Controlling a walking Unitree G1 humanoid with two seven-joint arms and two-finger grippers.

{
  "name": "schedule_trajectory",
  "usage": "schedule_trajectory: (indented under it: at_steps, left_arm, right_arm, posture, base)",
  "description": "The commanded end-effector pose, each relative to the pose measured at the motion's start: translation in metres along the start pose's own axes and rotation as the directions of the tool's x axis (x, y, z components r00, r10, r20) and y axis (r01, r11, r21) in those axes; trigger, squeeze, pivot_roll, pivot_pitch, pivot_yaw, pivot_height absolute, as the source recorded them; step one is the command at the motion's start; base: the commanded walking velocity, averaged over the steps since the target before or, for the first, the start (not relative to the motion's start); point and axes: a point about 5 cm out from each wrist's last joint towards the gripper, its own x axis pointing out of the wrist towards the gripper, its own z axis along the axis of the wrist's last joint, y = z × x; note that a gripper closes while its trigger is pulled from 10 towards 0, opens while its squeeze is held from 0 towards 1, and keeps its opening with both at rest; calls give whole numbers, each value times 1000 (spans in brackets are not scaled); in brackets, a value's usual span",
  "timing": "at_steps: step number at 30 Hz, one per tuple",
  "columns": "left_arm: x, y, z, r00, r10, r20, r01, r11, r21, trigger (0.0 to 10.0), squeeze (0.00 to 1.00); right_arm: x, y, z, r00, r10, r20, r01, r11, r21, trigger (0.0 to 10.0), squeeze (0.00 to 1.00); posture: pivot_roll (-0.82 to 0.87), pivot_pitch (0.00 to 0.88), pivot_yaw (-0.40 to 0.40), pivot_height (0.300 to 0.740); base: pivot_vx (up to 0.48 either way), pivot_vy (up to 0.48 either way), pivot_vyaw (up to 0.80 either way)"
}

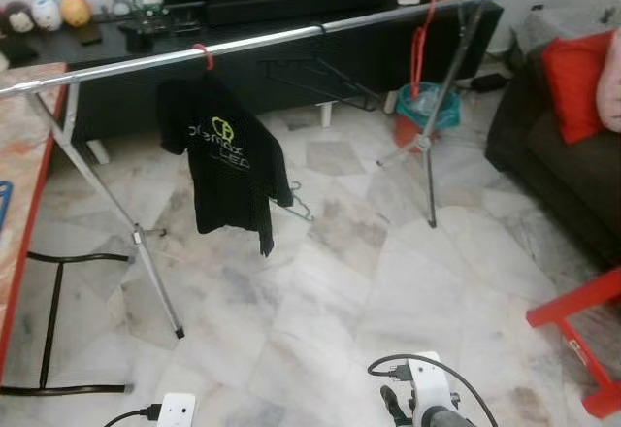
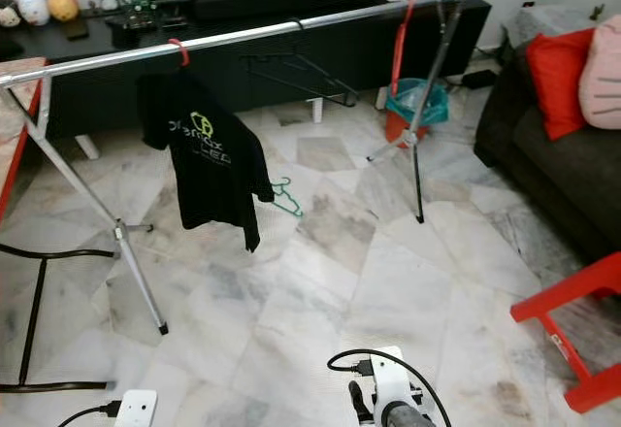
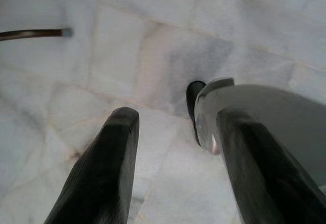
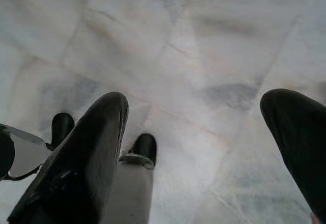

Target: Hang hanger

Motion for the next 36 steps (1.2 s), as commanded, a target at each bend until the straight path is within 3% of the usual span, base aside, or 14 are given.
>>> schedule_trajectory:
  at_steps: [1, 14, 36]
  left_arm:
    - [-2, -1, -9, 999, -6, -32, 7, 1000, 28, 10000, 0]
    - [-2, -2, -10, 999, -4, -34, 5, 1000, 20, 10000, 0]
    - [-2, -2, -10, 999, 1, -33, -1, 1000, 12, 10000, 0]
  right_arm:
    - [-1, 0, -4, 1000, -2, -18, 2, 1000, -6, 10000, 0]
    - [-1, -1, -4, 1000, -1, -20, 1, 1000, -10, 10000, 0]
    - [-1, -1, -4, 1000, 1, -21, -1, 1000, -13, 10000, 0]
  posture:
    - [14, 73, -25, 740]
    - [15, 79, -31, 740]
    - [16, 80, -32, 740]
  base:
    - [0, 0, -775]
    - [0, -193, -775]
    - [0, 0, -776]
